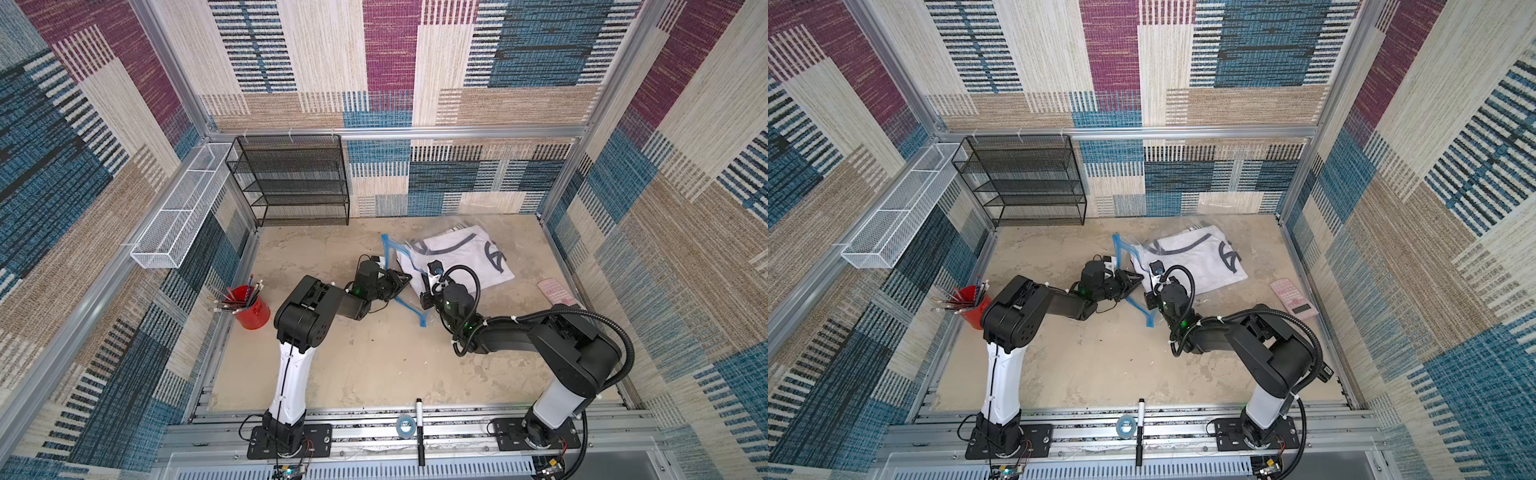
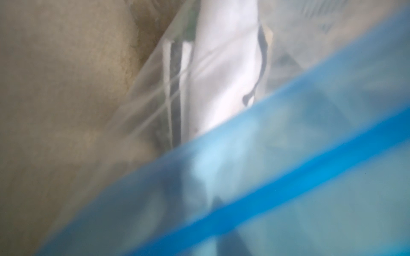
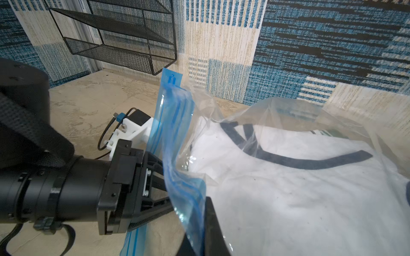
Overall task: Take the tank top out of the vacuum bag
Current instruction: Adjust the vacuum bag at the center of the board.
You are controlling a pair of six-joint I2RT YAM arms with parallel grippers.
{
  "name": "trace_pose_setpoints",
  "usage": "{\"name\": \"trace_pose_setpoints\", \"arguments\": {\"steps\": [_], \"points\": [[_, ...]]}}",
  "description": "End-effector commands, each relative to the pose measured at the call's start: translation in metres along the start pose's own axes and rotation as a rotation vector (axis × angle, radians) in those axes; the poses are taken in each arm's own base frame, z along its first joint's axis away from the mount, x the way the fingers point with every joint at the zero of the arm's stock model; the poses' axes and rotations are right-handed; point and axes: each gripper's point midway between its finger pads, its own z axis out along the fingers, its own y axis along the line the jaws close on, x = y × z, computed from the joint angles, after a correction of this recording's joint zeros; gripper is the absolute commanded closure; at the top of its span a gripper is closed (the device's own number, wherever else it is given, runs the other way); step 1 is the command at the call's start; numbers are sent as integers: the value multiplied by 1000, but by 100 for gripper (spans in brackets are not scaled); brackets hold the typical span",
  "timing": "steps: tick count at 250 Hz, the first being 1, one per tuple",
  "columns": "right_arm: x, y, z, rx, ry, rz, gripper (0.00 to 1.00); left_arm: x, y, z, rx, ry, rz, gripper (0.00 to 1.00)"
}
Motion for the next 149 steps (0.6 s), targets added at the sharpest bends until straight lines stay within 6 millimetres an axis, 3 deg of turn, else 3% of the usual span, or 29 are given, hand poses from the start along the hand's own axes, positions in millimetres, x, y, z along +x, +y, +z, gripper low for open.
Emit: {"name": "trace_pose_setpoints", "arguments": {"steps": [1,65,149], "points": [[-8,0,2,2,-26,16,100,-1,-3,-3,-5,-13,-7,70],[-7,0,3,1,-24,12,100,-2,-12,5,28,-5,-6,71],[-6,3,4,-7,-17,14,100,1,-34,-5,32,-15,55,75]]}}
